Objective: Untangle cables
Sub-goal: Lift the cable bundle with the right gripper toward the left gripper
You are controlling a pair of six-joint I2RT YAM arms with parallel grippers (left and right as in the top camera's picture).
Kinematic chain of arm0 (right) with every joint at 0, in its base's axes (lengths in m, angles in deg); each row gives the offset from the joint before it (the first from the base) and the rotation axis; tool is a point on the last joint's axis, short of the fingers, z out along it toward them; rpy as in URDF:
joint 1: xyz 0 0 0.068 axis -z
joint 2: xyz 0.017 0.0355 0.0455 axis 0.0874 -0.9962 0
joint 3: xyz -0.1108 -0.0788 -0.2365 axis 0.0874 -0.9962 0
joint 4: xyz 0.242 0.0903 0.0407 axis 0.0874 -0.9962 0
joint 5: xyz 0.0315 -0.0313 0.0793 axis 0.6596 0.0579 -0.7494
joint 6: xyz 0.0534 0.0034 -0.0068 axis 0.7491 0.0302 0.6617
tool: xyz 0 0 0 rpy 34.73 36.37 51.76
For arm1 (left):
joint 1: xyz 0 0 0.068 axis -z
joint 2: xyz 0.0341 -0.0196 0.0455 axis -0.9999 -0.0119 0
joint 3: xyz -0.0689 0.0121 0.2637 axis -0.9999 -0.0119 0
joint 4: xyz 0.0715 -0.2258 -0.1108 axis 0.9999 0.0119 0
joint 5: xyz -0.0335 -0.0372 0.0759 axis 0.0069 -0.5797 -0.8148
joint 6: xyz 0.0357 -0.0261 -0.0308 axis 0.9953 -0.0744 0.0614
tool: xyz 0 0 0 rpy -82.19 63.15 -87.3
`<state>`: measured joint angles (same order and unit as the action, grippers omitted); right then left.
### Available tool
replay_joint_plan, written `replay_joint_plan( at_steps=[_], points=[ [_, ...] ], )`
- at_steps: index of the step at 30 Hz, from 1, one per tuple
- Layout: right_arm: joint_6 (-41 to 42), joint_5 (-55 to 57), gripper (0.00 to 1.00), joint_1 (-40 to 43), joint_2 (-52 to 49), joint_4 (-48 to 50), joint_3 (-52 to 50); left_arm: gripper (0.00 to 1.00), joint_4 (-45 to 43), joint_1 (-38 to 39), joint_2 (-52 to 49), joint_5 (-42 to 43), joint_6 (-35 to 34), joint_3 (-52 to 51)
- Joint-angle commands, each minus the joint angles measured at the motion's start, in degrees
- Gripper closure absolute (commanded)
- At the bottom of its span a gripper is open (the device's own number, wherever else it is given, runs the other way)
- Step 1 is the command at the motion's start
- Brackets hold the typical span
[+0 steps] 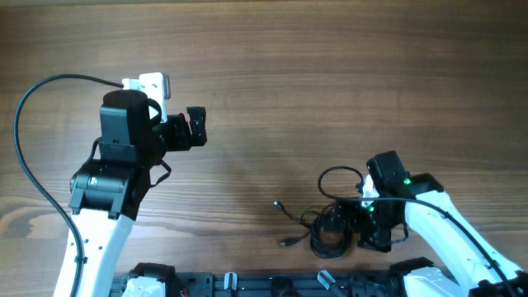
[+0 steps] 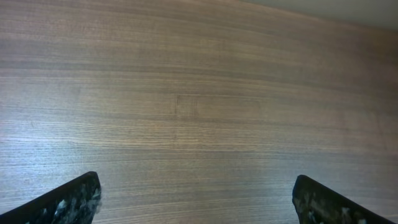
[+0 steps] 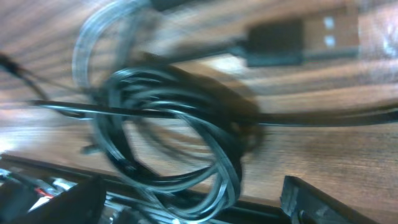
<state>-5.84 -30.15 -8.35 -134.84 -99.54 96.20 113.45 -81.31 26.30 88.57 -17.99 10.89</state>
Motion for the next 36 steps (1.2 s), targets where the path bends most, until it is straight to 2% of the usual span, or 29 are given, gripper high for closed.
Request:
replay_joint_plan(
  at_steps=[1,6,8,12,17,22,25,30,36],
  points=[
    [3.1,-2.4,0.16,-0.3,-0.5,3.0,-4.3,0.0,-0.8,0.3,-1.1,0.9,-0.3,1.3],
    [3.1,-4.3,0.32,-0.3,-0.5,6.4,-6.7,0.0,-0.8,0.3,-1.9,0.9,-0.3,1.3],
    [3.7,-4.3,0.44,-0.3,-0.5,6.5,-6.7,0.0,-1.2,0.3,-1.9,0.9,-0.3,1.3],
    [7.0,-4.4,0.57,-0.3,-0.5,9.7,-6.9,0.0,-1.4,0.3,-1.9,0.9,-0.3,1.3],
    [11.3,-8.3,0.94,-0.3,-0.5,15.5,-6.8,0.0,-1.2,0.3,-1.9,0.9,-0.3,1.3],
    [16.9,-15.1,0.96,-0.3,-0.5,32.4,-6.6,0.0,-1.1,0.3,-1.9,3.0,-0.4,1.3],
    [23.1,-20.5,0.96,-0.3,-0.5,49.4,-5.5,0.0,-0.8,0.3,-1.9,9.9,-0.4,1.3],
    [28.1,-20.8,0.96,-0.3,-0.5,74.5,-3.5,0.0,1.7,0.3,-1.9,17.2,-0.4,1.3],
    [32.3,-14.6,0.96,-0.1,-0.5,84.8,-3.1,0.0,2.8,0.3,-1.9,28.9,-0.4,1.3]
  ],
)
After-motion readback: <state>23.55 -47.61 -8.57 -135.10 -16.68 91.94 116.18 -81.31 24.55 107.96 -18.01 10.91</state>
